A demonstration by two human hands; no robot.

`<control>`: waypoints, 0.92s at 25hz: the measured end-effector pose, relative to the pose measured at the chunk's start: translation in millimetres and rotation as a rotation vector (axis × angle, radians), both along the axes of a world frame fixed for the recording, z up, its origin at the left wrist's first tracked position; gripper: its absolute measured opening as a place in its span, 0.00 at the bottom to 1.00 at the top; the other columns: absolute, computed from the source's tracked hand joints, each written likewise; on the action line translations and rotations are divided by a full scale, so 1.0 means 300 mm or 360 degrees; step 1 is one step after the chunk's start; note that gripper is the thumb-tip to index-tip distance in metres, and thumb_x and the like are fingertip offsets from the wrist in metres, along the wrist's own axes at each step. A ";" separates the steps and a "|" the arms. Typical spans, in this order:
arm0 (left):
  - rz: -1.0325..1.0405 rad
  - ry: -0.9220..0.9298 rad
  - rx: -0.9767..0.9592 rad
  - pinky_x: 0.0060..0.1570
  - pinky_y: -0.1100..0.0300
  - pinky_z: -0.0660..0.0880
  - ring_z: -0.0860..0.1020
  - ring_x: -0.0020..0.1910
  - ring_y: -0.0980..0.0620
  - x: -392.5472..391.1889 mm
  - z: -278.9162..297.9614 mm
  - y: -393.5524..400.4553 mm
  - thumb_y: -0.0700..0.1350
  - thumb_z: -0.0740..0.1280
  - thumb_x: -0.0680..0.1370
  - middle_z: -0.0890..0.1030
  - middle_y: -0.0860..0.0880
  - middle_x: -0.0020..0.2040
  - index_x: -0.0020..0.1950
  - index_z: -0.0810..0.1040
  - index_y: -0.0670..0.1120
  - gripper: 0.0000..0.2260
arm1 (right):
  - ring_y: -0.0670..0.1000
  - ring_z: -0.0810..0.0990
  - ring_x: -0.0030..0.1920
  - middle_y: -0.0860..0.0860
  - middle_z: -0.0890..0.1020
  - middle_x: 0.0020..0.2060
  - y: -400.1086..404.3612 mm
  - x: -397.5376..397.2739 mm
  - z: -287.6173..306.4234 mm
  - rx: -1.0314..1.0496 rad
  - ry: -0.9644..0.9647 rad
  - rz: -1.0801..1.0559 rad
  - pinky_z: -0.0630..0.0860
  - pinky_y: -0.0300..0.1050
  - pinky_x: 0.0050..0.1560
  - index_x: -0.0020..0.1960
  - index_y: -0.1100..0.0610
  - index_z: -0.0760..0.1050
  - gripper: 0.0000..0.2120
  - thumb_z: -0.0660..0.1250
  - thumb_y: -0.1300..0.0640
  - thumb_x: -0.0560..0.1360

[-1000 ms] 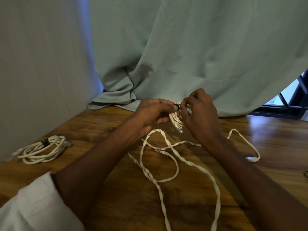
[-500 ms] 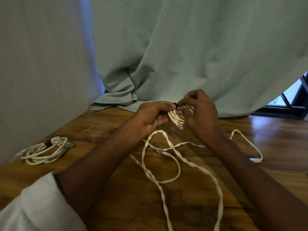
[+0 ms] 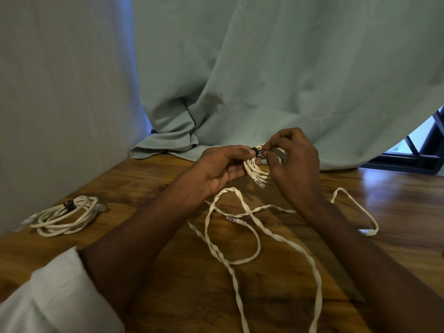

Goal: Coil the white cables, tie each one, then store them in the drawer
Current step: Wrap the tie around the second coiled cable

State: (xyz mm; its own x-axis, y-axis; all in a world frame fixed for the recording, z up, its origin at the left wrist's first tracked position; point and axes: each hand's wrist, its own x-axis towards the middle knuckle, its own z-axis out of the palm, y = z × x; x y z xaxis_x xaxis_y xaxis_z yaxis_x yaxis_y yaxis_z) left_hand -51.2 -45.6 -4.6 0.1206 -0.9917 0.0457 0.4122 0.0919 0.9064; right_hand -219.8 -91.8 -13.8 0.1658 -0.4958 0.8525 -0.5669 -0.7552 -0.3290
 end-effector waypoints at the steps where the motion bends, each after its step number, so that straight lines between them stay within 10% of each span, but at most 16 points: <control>1: 0.0000 -0.0005 -0.0004 0.50 0.53 0.85 0.88 0.48 0.43 0.002 0.001 -0.001 0.31 0.72 0.77 0.85 0.33 0.58 0.64 0.80 0.31 0.16 | 0.48 0.79 0.54 0.50 0.79 0.53 -0.002 0.001 -0.002 0.0025 -0.0032 0.0033 0.71 0.31 0.50 0.50 0.57 0.86 0.05 0.74 0.63 0.75; 9: -0.0030 0.0017 -0.0008 0.50 0.52 0.85 0.88 0.48 0.42 -0.004 -0.004 -0.001 0.30 0.72 0.77 0.86 0.34 0.54 0.62 0.81 0.31 0.14 | 0.51 0.79 0.57 0.49 0.80 0.53 -0.004 0.012 -0.004 0.0159 -0.0121 0.0063 0.78 0.47 0.54 0.51 0.53 0.87 0.07 0.73 0.61 0.76; 23: -0.0048 0.0051 0.0018 0.49 0.53 0.86 0.87 0.46 0.44 0.005 0.000 -0.002 0.30 0.70 0.78 0.86 0.36 0.52 0.61 0.81 0.32 0.12 | 0.50 0.75 0.57 0.51 0.79 0.56 -0.001 -0.003 0.009 0.0061 0.0073 0.0014 0.62 0.27 0.49 0.53 0.54 0.86 0.07 0.76 0.56 0.75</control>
